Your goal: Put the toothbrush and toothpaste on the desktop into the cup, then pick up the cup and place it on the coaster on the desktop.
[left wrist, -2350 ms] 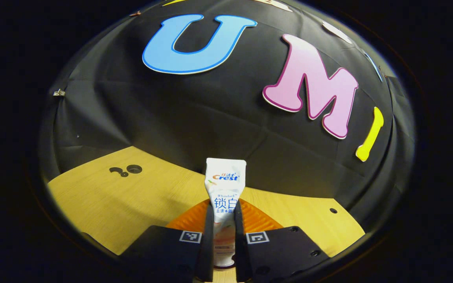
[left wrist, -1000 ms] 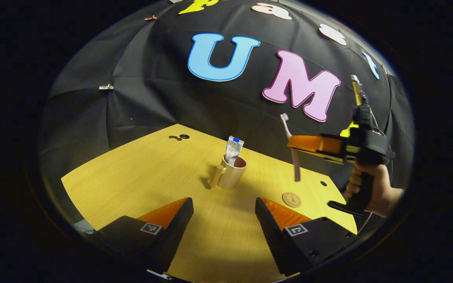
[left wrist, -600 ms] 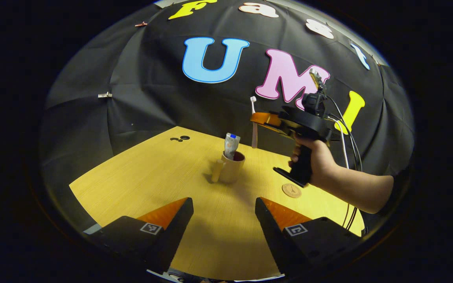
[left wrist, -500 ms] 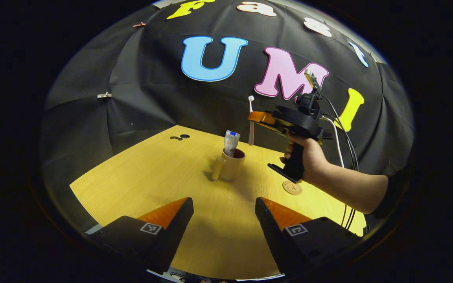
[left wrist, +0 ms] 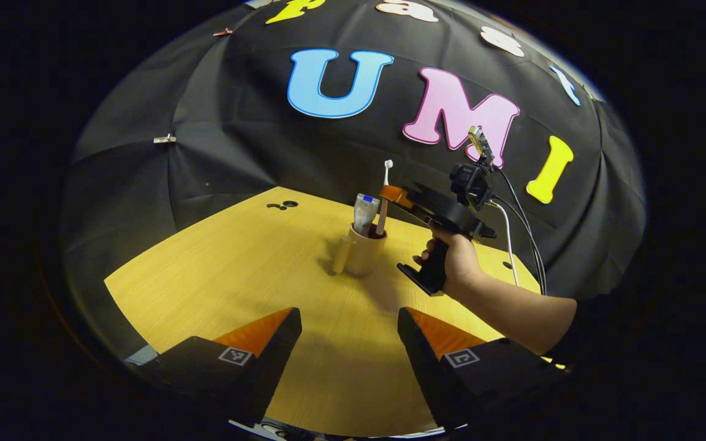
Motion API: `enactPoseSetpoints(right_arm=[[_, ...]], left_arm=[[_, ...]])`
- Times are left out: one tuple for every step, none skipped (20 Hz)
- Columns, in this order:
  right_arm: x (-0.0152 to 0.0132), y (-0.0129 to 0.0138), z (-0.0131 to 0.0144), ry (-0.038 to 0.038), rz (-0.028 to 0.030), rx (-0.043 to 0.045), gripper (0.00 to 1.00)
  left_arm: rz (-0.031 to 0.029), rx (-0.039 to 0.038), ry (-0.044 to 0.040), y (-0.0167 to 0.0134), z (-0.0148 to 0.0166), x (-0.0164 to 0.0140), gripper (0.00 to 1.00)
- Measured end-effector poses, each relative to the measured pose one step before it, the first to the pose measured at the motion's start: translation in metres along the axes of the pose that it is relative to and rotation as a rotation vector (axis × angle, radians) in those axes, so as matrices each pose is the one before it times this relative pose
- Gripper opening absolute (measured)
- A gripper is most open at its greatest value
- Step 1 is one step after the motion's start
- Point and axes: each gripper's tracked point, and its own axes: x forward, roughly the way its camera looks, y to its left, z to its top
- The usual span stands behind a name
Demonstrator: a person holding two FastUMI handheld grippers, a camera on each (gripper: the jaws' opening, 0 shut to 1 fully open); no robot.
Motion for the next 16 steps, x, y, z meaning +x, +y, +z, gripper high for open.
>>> enactPoseSetpoints(right_arm=[[0.00213,0.00141,-0.00259,-0.00273,0.01013,-0.01207,0.05],[0.00188,0.00142,-0.00112,-0.00664,0.00044,-0.00283,0.05],[0.00274,0.00005,0.00143,-0.00889,0.00288,0.00152,0.05],[0.00274,-0.00288,-0.00047,-0.00117,-0.01080,-0.00450,0.06],[-0.00081,-0.00525,-0.00185,-0.00260,-0.01885,-0.01154,0.06],[-0.00129,-0.00247,-0.00306,0.00261,-0.00606,-0.00816,0.05],[-0.00169,-0.00106,-0.00462,0.00907,0.00428,0.00219,0.05],[-0.00056,-0.00067,-0.00753,0.01741,0.00021,0.00199,0.05],[-0.00158,-0.00225,-0.00494,0.00712,-0.00442,-0.00242,0.05],[-0.00251,-0.00189,-0.00250,0.00509,-0.00270,0.00026,0.06],[-0.00196,0.00010,0.00051,-0.00551,0.00099,0.00771,0.06],[-0.00015,-0.00211,0.00094,0.00024,-0.01026,0.00114,0.00],[-0.00098,-0.00204,-0.00028,0.00410,-0.00592,-0.00240,0.08],[-0.00226,-0.00156,-0.00368,0.00779,-0.00672,-0.00420,0.10],[-0.00204,-0.00062,0.00030,0.00560,0.00156,0.00242,0.10],[-0.00463,0.00040,0.00058,0.00033,0.00599,0.00913,0.10]], left_arm=[[0.00190,0.00606,-0.00664,0.00205,0.00177,0.00272,0.98],[0.00087,0.00948,-0.00279,0.00159,0.00202,0.00274,0.98],[0.00474,0.01069,0.00062,0.00363,-0.00102,0.00317,0.98],[0.00494,0.00705,0.00143,0.00270,0.00015,0.00177,0.98],[0.00270,0.00080,0.00169,0.00188,-0.00004,0.00157,0.98],[-0.00029,-0.00370,0.00062,0.00081,-0.00041,0.00116,0.98],[-0.00011,-0.00463,0.00335,0.00031,-0.00090,0.00060,0.98],[0.00099,-0.00348,0.00474,0.00080,-0.00263,0.00117,0.98],[-0.00133,-0.00225,0.00422,0.00047,-0.00167,0.00127,0.98],[-0.00281,-0.00158,0.00490,-0.00056,-0.00220,0.00140,0.98],[-0.00282,0.00018,0.00593,-0.00102,-0.00162,0.00079,0.98],[-0.00509,0.00127,0.00501,-0.00164,-0.00125,0.00059,0.98],[-0.00569,0.00277,0.00358,-0.00238,-0.00033,0.00008,0.98],[-0.00464,0.00392,0.00111,-0.00203,-0.00023,0.00174,0.98],[-0.00718,0.00304,0.00045,-0.00234,0.00094,0.00168,0.98],[-0.00743,0.00267,-0.00119,-0.00313,-0.00001,0.00073,0.98]])
